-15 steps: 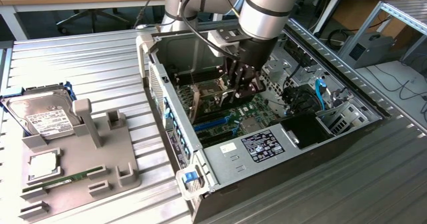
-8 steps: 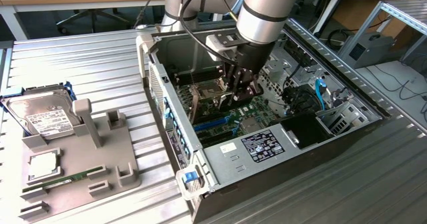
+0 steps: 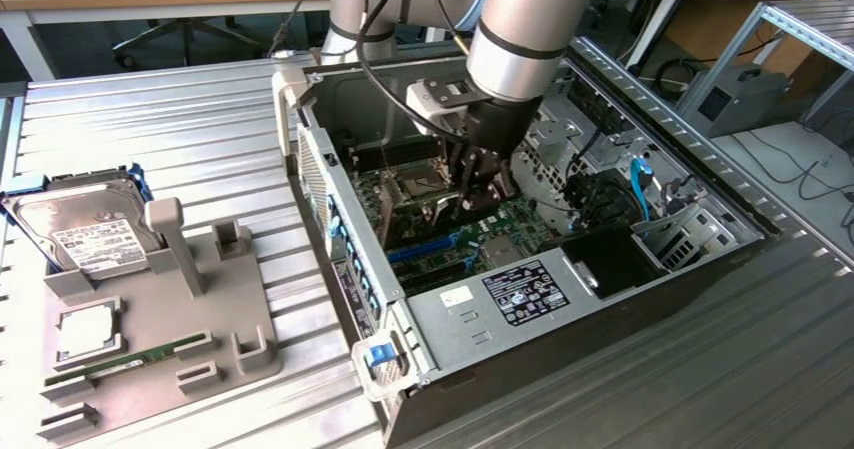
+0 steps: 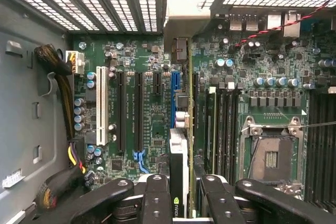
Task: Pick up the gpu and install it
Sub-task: 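Insert the gpu into the slot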
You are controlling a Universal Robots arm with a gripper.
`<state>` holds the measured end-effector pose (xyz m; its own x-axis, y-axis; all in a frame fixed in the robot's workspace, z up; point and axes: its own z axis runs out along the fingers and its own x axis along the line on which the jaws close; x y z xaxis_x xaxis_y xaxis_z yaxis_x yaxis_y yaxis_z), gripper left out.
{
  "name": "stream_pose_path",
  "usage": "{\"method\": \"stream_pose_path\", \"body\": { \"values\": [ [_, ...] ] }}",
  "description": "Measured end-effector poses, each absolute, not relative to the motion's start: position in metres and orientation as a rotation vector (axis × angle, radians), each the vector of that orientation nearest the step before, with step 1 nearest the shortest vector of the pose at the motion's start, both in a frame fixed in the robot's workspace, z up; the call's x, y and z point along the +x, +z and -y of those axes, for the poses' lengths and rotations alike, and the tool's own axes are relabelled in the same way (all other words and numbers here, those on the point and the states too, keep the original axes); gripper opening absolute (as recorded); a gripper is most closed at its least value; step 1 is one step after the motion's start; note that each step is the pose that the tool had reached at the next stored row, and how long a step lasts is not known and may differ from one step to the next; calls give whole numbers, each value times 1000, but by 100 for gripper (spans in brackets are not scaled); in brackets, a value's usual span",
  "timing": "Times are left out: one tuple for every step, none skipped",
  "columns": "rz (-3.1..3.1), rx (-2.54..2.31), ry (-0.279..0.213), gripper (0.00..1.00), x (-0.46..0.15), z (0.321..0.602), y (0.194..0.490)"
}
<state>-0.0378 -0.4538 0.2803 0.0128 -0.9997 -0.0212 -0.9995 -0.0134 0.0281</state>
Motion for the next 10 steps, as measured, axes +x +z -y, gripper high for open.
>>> {"method": "stream_pose_path", "body": {
  "values": [
    [2203,2232,-55,27,-38,454,280],
    [2203,2232,-55,27,-39,454,280],
    [2203,2232,-55,27,-39,454,280],
    [2203,2232,-55,27,-40,454,280],
    [2203,2232,-55,27,-41,454,280],
    [2203,2232,-55,27,-42,454,280],
    [2203,2232,-55,27,-42,455,280],
    [2203,2232,-55,27,-43,455,280],
    [2203,2232,-55,27,-44,455,280],
    [2203,2232,-55,27,-44,456,280]
  ]
}}
